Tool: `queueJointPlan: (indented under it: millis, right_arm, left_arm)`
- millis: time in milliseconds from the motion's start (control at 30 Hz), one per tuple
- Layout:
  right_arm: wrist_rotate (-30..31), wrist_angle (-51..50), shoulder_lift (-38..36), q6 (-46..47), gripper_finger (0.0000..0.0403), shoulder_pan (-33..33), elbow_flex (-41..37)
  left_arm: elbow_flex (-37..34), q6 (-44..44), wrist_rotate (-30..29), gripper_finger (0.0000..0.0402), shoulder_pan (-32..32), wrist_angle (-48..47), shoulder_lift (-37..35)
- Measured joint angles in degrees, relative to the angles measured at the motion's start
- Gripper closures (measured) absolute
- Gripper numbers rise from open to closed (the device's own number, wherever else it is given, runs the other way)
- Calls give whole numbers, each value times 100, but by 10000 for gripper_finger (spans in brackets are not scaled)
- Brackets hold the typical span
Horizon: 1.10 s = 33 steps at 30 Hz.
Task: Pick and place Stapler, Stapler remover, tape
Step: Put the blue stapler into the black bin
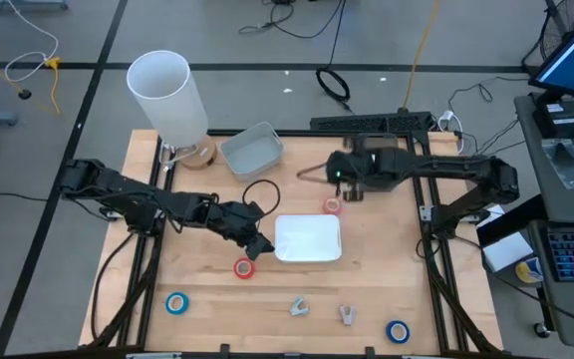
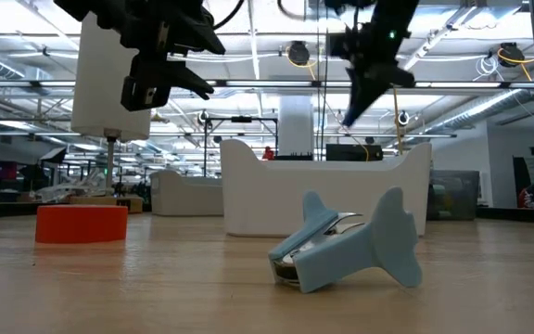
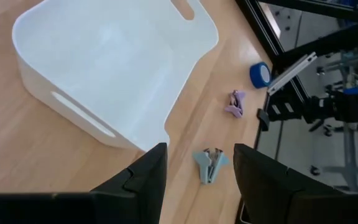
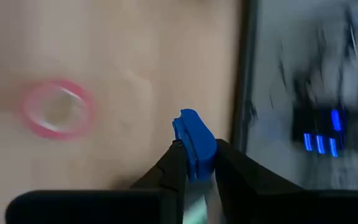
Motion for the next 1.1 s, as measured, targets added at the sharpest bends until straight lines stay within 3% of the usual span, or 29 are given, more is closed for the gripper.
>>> queueJointPlan:
  millis: [167,533,1100]
  right_arm:
    - [716,-772,-9,937,345,-875,-1]
    - [661,-671,-2,1655,345,-2546,-702]
    - [646,422,2,1646,344,-2860,-2171]
  left_arm:
    - [0,-114,-457,217,-230,3,0]
    - [0,-235,-901,217,-450,9,-2]
    - [0,-219,-1141,217,-446,11,-4]
